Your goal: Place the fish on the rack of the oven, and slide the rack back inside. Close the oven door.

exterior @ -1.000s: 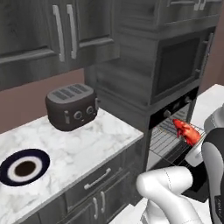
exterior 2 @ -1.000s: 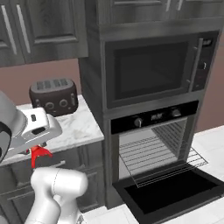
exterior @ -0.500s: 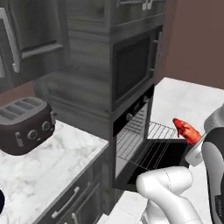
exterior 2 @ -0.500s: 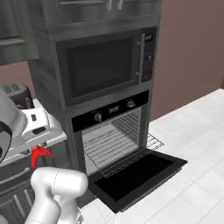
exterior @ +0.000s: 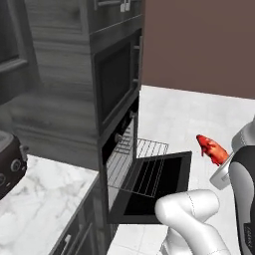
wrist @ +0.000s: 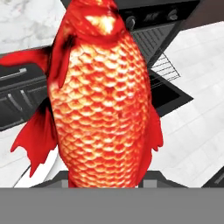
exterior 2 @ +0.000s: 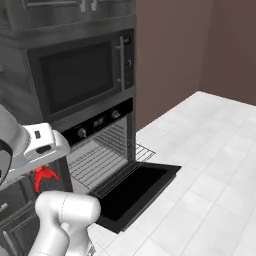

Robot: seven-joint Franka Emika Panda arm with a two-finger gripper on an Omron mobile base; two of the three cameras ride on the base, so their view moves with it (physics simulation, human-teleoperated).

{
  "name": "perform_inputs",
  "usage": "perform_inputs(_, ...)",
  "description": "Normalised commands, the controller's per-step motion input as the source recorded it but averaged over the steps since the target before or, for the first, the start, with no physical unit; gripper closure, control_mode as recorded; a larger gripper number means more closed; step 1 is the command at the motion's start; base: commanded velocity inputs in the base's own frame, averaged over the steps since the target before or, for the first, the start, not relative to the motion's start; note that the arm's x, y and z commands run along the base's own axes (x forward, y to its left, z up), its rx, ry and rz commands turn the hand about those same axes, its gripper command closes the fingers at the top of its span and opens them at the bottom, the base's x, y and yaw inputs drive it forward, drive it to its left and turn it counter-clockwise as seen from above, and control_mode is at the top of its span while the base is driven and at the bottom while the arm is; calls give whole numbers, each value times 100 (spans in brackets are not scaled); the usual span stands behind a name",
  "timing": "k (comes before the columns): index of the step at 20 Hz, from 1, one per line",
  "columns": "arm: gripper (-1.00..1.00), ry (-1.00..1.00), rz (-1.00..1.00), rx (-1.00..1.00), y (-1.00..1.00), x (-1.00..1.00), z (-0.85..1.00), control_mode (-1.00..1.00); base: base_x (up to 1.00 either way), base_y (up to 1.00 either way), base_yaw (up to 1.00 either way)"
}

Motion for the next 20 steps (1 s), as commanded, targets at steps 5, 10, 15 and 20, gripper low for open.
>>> perform_inputs(5,100,0,0,0,0,0,0,100,14,6,-40)
perform_inputs(10,100,0,0,0,0,0,0,100,24,27,-37)
perform_inputs(15,100,0,0,0,0,0,0,100,37,53,-27)
perform_inputs(20,100,0,0,0,0,0,0,100,45,65,-11)
